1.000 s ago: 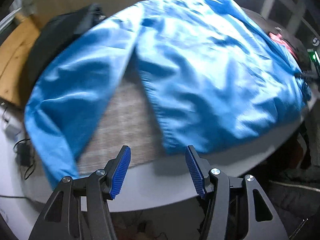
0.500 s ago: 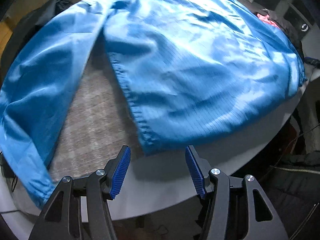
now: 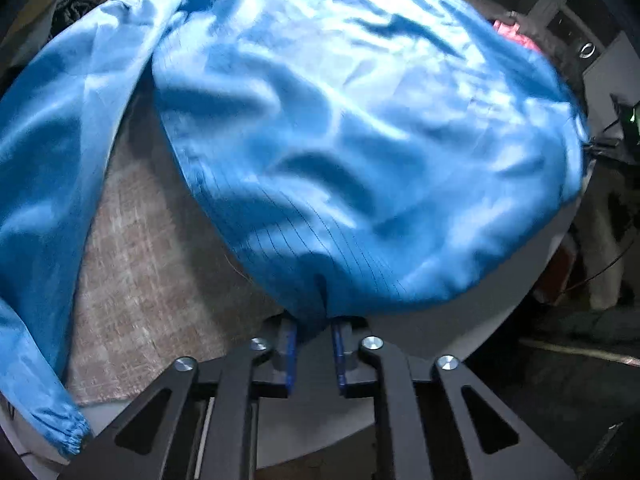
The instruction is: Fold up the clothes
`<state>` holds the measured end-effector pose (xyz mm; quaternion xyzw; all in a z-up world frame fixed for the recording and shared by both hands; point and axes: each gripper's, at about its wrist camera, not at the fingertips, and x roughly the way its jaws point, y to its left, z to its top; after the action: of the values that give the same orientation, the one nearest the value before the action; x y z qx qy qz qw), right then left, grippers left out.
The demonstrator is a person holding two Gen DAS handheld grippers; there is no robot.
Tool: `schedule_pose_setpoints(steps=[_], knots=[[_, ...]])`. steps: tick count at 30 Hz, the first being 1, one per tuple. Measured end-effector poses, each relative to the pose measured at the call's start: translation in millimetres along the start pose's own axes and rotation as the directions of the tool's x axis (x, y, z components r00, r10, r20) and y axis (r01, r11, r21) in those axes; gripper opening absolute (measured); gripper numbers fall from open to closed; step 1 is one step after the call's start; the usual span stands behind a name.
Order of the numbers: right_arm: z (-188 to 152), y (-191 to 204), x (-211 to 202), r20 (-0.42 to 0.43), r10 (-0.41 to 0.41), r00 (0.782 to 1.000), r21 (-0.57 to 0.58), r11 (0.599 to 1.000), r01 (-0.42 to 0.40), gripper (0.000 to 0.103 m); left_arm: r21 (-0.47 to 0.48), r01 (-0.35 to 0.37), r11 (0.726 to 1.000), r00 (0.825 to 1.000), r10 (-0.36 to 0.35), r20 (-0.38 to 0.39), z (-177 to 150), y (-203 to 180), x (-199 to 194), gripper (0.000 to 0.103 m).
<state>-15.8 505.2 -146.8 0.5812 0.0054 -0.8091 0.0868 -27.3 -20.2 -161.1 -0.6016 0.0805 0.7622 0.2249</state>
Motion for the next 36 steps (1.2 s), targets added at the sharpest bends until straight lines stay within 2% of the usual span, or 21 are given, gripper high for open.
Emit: schedule_pose_setpoints(steps=[4,6,8,10,13,14,16,18,21,22,24,27,31,33,35,36], knots=[[6,-1,-43,0.083,0.100,0.992,0.032,0.994,-0.103,0.003,-0.050,0.074,0.996,0.993,-0.069,0.097,2,7,-62,0.007],[8,-3,-73,0.136,0.128,0.982,0.039,0.990,-0.135,0.003,-0.049,0.069,0.996,0.989,-0.062,0.135,2,13,-98,0.007],[13,-11,-98,0.210,0.181,0.961,0.061,0.978,-0.198,0.003,-0.058,0.039,0.998,0.984,-0.029,0.175,5,19,-135,0.007],[18,-20,-123,0.286,0.232,0.930,0.079,0.961,-0.264,0.003,-0.073,-0.014,0.997,0.979,0.028,0.204,14,30,-161,0.007],[43,-30,-120,0.361,0.244,0.900,0.141,0.940,-0.311,0.003,-0.124,-0.111,0.986,0.962,0.138,0.236,40,54,-175,0.009],[53,-34,-111,0.343,0.211,0.915,0.161,0.947,-0.279,0.003,-0.137,-0.105,0.985,0.964,0.134,0.230,45,63,-170,0.013],[59,-32,-86,0.257,0.169,0.952,0.159,0.964,-0.214,0.003,-0.141,-0.069,0.988,0.977,0.095,0.190,44,71,-155,0.030],[58,-29,-65,0.188,0.139,0.972,0.150,0.974,-0.168,0.003,-0.119,-0.047,0.992,0.989,0.063,0.135,28,63,-133,0.033],[49,-28,-46,0.139,0.132,0.982,0.149,0.977,-0.152,0.003,-0.067,-0.017,0.998,0.998,0.022,0.066,-6,39,-102,0.049],[46,-31,-41,0.127,0.136,0.983,0.162,0.975,-0.155,0.003,-0.066,-0.006,0.998,0.999,0.009,0.047,-15,33,-94,0.051],[39,-38,-36,0.102,0.114,0.988,0.172,0.976,-0.131,0.003,-0.062,0.016,0.998,1.000,-0.016,0.004,-37,19,-77,0.051],[32,-42,-20,0.046,0.103,0.994,0.168,0.980,-0.109,0.003,-0.033,-0.006,0.999,0.999,0.004,-0.050,-58,4,-52,0.052],[30,-39,-11,0.024,0.126,0.992,0.161,0.979,-0.128,0.004,-0.001,-0.049,0.999,0.997,0.049,-0.056,-61,-2,-24,0.054],[31,-35,-10,0.022,0.130,0.991,0.143,0.981,-0.132,0.004,-0.005,-0.040,0.999,0.999,0.040,-0.037,-55,-3,-13,0.052],[32,-29,-9,0.018,0.130,0.991,0.122,0.984,-0.132,0.004,-0.027,0.046,0.999,0.999,-0.046,0.015,-47,-5,-12,0.038],[33,-27,-9,0.018,0.130,0.991,0.115,0.985,-0.131,0.004,-0.036,0.076,0.996,0.997,-0.075,0.027,-43,-6,-14,0.013]])
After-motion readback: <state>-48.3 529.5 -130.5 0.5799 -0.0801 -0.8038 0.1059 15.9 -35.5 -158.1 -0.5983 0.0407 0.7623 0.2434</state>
